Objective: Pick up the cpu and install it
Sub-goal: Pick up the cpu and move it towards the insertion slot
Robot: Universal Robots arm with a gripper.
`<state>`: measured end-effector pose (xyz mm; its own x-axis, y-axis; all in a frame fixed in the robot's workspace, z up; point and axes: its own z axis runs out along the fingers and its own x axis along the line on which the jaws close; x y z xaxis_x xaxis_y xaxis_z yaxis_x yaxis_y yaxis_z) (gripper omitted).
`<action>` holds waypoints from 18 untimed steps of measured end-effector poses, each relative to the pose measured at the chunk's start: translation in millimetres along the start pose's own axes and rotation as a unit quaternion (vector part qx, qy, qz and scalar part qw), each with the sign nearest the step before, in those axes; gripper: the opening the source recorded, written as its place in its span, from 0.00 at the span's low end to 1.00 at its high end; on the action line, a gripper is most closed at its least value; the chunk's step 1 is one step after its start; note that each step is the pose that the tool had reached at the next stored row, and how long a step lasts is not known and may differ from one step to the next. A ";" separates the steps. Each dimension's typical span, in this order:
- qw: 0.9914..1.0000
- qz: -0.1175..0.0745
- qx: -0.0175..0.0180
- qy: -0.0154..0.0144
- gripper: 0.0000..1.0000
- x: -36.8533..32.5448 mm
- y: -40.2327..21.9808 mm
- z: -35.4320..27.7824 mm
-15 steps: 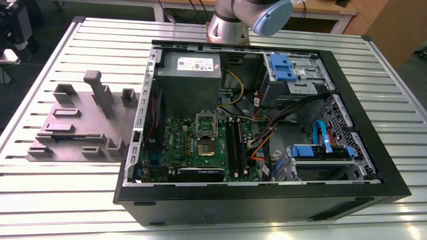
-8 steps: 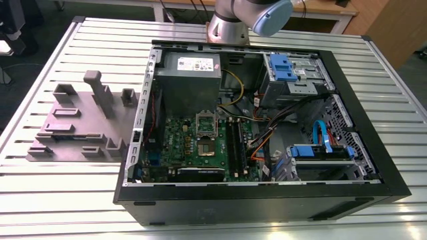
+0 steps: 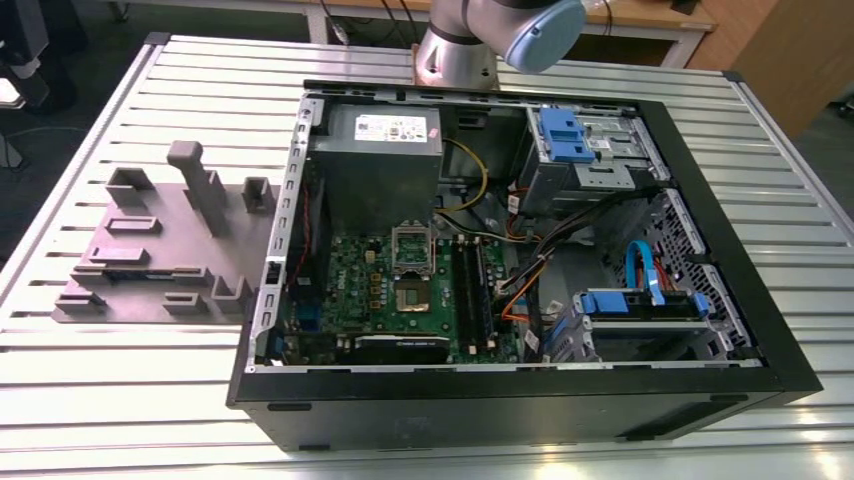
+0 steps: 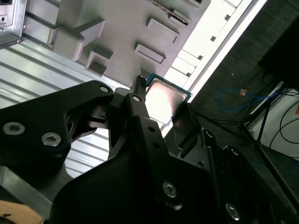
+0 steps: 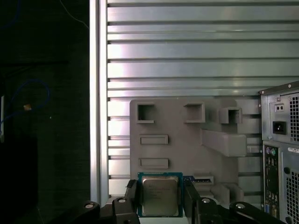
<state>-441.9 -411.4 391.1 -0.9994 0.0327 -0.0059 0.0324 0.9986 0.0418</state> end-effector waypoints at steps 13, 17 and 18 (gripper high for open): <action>1.000 0.000 0.000 0.000 0.47 -9.5 0.3 0.1; 1.000 0.000 0.000 0.000 0.47 -12.8 0.4 0.1; 1.000 0.000 0.000 0.000 0.47 -13.6 0.5 0.1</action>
<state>-428.4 -411.4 391.2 -0.9994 0.0327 -0.0058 0.0324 0.9986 0.0418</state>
